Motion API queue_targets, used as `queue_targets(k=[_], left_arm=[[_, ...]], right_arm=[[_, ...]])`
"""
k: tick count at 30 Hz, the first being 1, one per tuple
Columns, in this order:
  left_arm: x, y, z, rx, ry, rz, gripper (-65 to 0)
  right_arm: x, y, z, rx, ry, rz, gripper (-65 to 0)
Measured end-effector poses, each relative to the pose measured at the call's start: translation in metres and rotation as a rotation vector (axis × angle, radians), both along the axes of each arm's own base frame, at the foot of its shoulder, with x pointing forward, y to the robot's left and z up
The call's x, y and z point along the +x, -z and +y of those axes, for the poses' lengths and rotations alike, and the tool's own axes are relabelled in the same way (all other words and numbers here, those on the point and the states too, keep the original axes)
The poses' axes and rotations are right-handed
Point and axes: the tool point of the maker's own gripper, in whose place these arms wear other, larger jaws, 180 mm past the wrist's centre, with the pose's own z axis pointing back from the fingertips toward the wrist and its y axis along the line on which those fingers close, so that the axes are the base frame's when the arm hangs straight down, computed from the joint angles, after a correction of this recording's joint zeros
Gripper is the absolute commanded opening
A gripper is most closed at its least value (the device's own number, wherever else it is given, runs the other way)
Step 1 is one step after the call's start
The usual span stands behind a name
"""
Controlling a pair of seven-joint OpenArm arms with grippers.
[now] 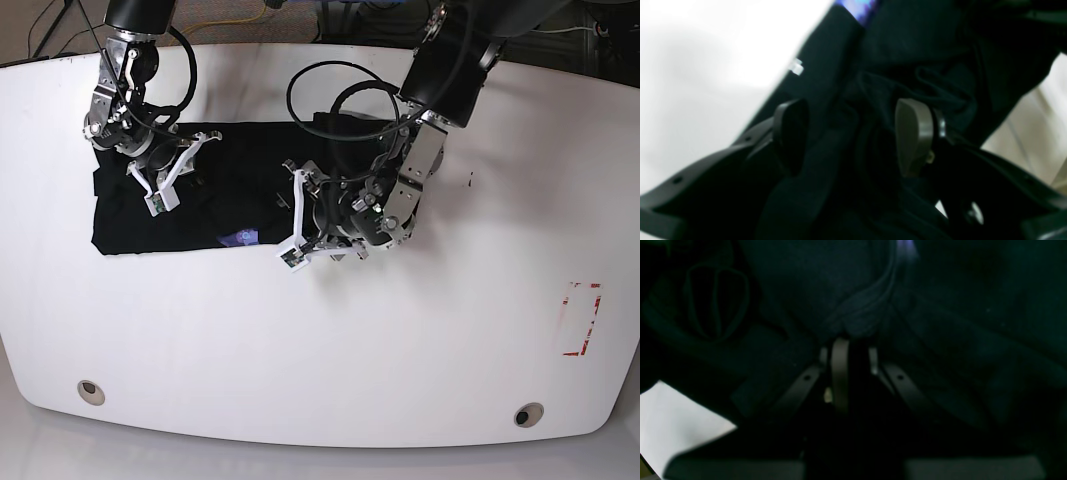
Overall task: Layout the t-shirt on the table in an organized manner, then fold the t-shirt properly
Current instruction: 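Press and smooth the folded shirt middle with the left gripper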
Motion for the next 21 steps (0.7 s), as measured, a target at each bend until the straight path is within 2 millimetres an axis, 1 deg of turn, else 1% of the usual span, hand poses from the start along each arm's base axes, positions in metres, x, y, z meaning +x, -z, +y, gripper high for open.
queue_targets(k=[6, 9, 10, 12, 14, 15, 17, 19, 21], left_arm=[[-0.008, 0.025, 0.005, 0.030, -0.010, 0.079, -26.5], [-0.007, 0.025, 0.004, 0.022, -0.012, 0.076, -27.1], [-0.007, 0.025, 0.004, 0.027, -0.010, 0.078, -28.2], [-0.006, 0.023, 0.004, 0.027, -0.010, 0.074, -33.9], [-0.006, 0.021, 0.004, 0.023, -0.009, 0.066, -41.7], [-0.006, 0.020, 0.003, 0.020, -0.009, 0.063, -47.5], [-0.006, 0.019, 0.002, 0.016, -0.007, 0.060, -55.3], [-0.006, 0.018, 0.001, 0.013, -0.007, 0.060, -60.3], [-0.005, 0.018, 0.002, 0.016, -0.008, 0.058, -60.7]], right_arm=[[0.000, 0.000, 0.000, 0.000, 0.000, 0.000, -59.6], [0.001, 0.000, 0.000, -0.001, 0.000, 0.000, -59.6], [0.001, 0.000, 0.000, -0.001, 0.000, 0.001, -59.6], [0.001, 0.000, 0.000, -0.001, -0.001, 0.001, -59.6], [0.001, 0.000, 0.000, 0.000, 0.000, 0.000, -59.6], [0.001, 0.000, 0.000, 0.000, 0.000, 0.000, -59.6], [0.001, 0.000, 0.000, 0.000, 0.000, 0.000, -59.6], [0.001, 0.000, 0.000, -0.001, 0.000, 0.000, -59.6], [0.001, 0.000, 0.000, 0.000, 0.000, 0.000, -59.6]])
